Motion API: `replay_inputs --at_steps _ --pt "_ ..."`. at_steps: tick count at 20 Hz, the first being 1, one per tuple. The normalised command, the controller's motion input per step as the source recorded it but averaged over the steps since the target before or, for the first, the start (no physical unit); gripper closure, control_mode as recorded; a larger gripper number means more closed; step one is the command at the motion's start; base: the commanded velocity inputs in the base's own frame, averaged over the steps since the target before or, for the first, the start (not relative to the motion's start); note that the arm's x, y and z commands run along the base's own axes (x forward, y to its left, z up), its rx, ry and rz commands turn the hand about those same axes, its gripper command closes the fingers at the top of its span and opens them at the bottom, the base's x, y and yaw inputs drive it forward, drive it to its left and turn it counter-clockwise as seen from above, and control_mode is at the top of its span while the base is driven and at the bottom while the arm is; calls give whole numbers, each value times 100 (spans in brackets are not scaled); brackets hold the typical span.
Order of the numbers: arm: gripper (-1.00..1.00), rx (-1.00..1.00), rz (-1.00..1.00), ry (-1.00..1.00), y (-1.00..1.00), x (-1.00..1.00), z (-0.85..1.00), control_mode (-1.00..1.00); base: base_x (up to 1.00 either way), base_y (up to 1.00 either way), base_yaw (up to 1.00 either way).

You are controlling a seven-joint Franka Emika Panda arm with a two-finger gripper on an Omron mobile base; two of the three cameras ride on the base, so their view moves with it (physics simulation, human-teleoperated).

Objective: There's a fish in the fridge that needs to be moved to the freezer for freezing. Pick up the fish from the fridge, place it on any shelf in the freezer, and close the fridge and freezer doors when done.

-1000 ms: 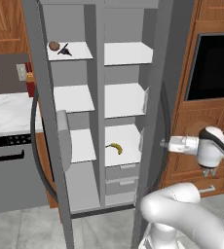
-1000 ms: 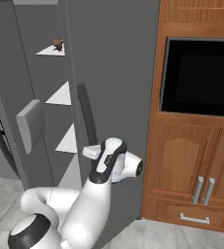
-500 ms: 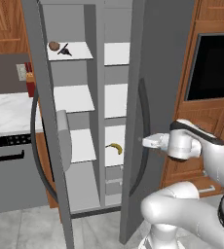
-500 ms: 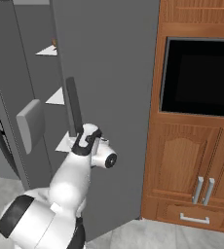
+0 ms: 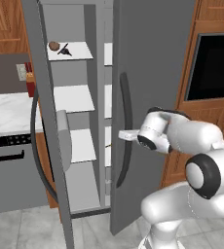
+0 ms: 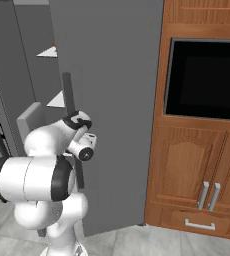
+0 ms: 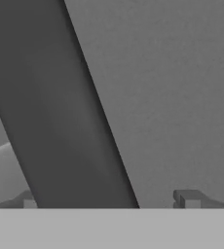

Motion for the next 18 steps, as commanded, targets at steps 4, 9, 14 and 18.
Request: replay_inputs --at_steps 4,9,14,18 --pt "-100 0 -7 0 6 55 0 -100 0 0 0" --pt "-100 0 -10 8 10 75 0 -100 0 0 0" --pt "-100 0 -8 16 2 87 1 -100 0 0 0" --pt "-100 0 -5 16 0 84 0 -100 0 0 0"
